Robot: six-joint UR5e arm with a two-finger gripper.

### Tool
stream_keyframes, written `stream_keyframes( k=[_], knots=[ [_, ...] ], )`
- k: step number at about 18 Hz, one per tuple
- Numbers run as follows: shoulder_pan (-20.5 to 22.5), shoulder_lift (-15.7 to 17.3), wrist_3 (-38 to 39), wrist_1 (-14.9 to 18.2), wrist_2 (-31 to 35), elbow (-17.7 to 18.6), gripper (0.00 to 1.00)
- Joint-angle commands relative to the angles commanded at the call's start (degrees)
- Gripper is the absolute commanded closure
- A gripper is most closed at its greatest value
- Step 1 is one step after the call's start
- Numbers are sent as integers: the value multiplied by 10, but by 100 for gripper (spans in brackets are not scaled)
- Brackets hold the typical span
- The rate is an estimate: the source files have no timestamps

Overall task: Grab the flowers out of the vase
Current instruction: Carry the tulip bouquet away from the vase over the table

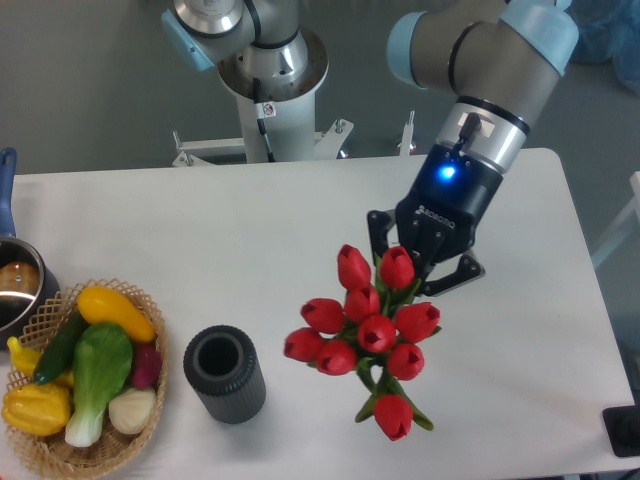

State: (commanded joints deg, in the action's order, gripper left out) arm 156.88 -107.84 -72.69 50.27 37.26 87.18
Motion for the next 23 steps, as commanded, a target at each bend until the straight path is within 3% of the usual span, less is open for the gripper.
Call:
stream_keyframes(
  k=[3,7,11,16,23],
  knots=[
    [6,1,0,1,11,6,100],
    [-4,13,0,27,109,19,100],
    [-6,37,-2,102,187,27,100],
    [-7,38,-68,188,325,20,100],
    [-29,39,-60,192,389,19,100]
  ],
)
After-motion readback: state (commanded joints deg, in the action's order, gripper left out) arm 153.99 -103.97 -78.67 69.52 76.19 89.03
